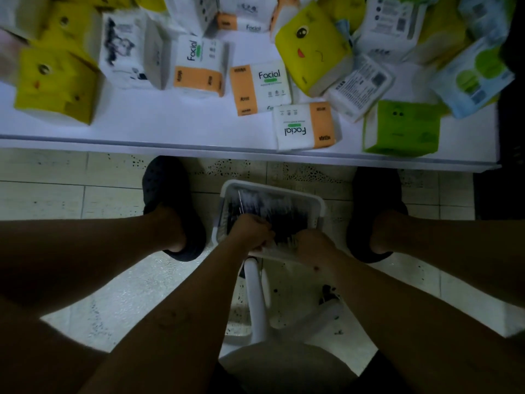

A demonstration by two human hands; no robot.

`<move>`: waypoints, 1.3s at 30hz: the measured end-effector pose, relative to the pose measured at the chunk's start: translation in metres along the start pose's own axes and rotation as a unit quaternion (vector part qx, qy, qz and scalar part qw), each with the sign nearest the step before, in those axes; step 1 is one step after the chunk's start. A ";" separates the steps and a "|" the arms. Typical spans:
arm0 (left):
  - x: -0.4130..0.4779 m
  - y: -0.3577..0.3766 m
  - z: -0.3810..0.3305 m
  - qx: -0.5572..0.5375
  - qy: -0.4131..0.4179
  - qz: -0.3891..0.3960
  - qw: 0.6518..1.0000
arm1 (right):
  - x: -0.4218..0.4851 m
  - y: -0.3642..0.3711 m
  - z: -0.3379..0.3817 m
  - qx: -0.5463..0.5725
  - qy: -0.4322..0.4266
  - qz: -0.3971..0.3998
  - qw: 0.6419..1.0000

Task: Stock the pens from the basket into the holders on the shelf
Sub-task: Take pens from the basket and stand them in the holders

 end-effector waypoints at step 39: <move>-0.162 -0.009 -0.102 -0.124 0.342 -0.199 0.910 | -0.154 -0.119 0.031 0.433 -0.213 -0.347 0.805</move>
Point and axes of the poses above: each hand's wrist, its own x-axis towards the middle knuckle, its own y-axis out of the palm, z = x × y, the point moved 6 cm from there along x, towards the middle knuckle, and after that the axes turned 2 degrees about x, right-handed, at the moved point
